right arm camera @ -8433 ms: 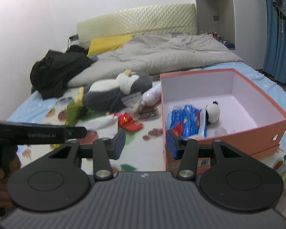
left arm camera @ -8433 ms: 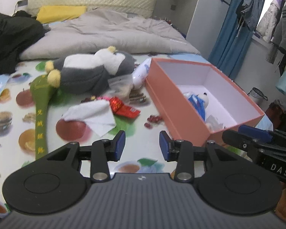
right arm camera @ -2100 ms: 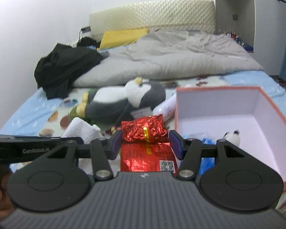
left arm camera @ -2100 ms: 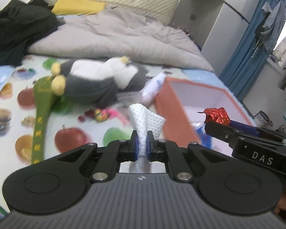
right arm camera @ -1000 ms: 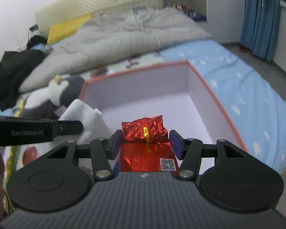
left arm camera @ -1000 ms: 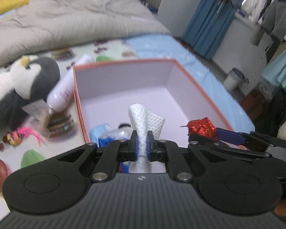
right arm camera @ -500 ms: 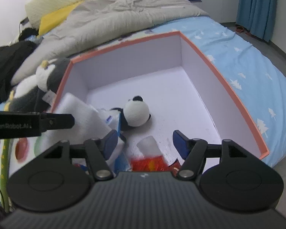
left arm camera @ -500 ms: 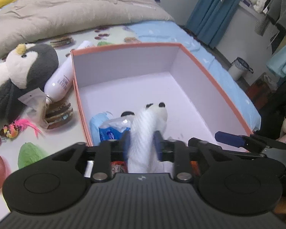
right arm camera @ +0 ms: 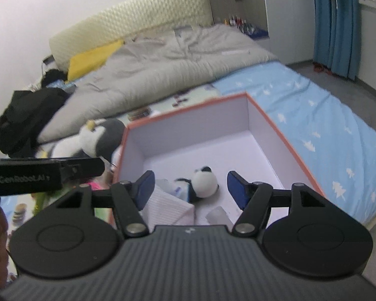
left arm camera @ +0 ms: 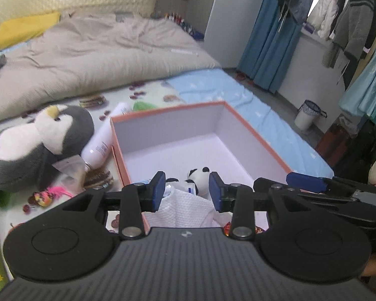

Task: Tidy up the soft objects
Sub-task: 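Withdraw both tools from the box back toward the pile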

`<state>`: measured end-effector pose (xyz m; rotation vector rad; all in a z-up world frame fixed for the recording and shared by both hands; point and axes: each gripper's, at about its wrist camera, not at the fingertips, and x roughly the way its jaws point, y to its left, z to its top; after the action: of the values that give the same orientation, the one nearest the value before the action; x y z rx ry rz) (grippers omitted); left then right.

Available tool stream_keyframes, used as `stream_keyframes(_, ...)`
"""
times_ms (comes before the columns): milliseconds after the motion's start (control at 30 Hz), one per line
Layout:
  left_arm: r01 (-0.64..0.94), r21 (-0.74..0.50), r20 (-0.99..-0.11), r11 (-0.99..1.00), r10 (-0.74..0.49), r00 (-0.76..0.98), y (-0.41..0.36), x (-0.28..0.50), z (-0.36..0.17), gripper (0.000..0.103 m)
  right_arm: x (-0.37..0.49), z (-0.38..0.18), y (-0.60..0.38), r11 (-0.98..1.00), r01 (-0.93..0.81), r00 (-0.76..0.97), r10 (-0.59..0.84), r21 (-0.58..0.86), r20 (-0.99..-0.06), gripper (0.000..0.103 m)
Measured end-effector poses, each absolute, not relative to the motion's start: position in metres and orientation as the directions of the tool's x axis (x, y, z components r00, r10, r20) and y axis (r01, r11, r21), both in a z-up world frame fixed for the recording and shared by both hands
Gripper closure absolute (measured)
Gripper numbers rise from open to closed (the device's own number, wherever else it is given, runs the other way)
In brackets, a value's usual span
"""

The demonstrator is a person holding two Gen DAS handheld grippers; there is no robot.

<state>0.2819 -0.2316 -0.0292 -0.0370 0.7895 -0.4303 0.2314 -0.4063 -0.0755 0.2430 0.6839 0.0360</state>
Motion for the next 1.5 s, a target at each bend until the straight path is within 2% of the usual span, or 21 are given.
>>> stream_keyframes(333, 0.344, -0.196, -0.615, 0.918, -0.388, 0.686, -0.186, 0.223, 0.008, 0.057, 0.184, -0.039, -0.379, 0.975, 0.008, 0.831, 0.117, 0.222, -0.543, 0.036)
stream_keyframes(633, 0.356, -0.181, -0.584, 0.917, -0.392, 0.711, -0.147, 0.169, 0.020, 0.057, 0.140, -0.031, -0.344, 0.978, -0.022, 0.849, 0.129, 0.209, -0.513, 0.036)
stream_keyframes(933, 0.322, -0.177, -0.585, 0.930, -0.362, 0.726, -0.105, 0.128, 0.004, 0.057, 0.113, -0.045, -0.304, 0.977, -0.055, 0.850, 0.155, 0.207, -0.503, 0.036)
stream_keyframes(1267, 0.246, -0.179, -0.626, 0.953, -0.303, 0.719, -0.061, 0.113, -0.029, 0.057, 0.096, -0.074, -0.265, 0.972, -0.093, 0.820, 0.198, 0.217, -0.537, 0.036)
stream_keyframes(1500, 0.212, -0.194, -0.622, 0.958, -0.287, 0.728, -0.043, 0.095, -0.040, 0.057, 0.082, -0.078, -0.245, 0.973, -0.137, 0.806, 0.218, 0.186, -0.551, 0.036)
